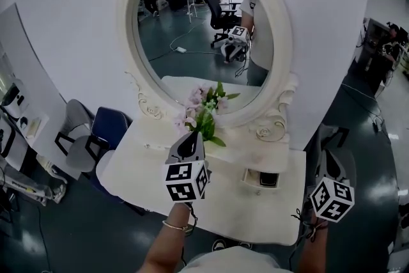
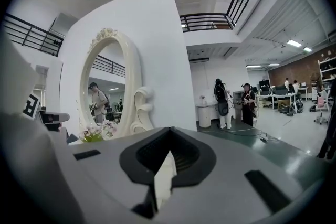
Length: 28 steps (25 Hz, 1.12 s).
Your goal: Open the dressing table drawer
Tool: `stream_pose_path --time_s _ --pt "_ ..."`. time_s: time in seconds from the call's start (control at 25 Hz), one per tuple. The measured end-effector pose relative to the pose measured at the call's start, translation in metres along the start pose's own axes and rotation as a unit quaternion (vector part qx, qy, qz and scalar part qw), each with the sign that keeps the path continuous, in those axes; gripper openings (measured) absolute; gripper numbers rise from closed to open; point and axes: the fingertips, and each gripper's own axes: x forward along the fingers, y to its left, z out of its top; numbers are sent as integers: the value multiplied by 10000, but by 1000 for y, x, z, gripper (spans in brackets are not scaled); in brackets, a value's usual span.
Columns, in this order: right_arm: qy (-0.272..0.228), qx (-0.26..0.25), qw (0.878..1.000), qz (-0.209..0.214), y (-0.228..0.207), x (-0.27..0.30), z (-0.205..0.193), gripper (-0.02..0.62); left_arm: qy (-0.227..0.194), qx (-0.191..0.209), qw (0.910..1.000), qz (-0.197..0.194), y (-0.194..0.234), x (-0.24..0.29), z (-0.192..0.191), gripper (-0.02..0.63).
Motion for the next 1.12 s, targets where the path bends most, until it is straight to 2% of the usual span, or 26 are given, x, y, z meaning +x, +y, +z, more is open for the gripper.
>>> stream_pose_path --time_s 0.56,1.12 --pt "119 -67 9999 -88 -8 -9 -10 5 124 155 9996 -209 -22 6 -16 28" --pt "180 -44 9998 -107 -10 -15 -16 5 222 108 9992 -322 -30 7 -27 28"
